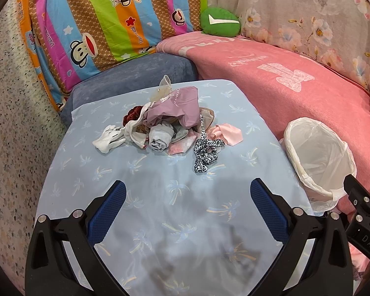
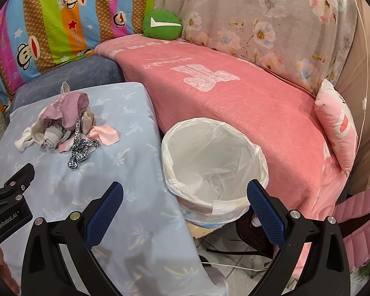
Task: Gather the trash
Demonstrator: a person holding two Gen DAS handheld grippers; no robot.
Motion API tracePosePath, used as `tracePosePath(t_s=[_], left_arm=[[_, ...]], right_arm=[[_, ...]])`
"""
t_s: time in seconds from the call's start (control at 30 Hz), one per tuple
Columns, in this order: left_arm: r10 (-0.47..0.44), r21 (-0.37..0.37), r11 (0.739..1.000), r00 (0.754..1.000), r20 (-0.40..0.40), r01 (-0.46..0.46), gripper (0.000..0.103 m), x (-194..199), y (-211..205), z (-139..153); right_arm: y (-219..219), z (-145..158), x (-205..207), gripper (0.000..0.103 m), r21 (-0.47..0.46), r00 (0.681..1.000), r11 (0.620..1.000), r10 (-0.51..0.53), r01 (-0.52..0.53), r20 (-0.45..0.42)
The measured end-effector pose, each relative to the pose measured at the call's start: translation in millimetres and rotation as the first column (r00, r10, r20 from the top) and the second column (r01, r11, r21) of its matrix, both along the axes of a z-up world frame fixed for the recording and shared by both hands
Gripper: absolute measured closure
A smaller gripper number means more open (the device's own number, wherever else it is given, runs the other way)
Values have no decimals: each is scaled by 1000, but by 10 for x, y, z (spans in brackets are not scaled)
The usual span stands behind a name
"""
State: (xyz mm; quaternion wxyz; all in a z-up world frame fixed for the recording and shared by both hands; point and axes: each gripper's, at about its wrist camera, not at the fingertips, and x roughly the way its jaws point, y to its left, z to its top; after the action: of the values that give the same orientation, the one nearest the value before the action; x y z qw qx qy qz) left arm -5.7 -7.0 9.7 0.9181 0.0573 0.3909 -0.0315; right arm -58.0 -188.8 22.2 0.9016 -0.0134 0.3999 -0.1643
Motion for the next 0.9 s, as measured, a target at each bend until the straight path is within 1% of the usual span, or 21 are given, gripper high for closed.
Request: tracePosePath(t_s=[0.9], left_arm=[[-19,-6,1000,1000,-4,19,7,7,-104,-37]], right_arm=[[-64,-1,-18,6,-3,1000,1000,-24,24,3]])
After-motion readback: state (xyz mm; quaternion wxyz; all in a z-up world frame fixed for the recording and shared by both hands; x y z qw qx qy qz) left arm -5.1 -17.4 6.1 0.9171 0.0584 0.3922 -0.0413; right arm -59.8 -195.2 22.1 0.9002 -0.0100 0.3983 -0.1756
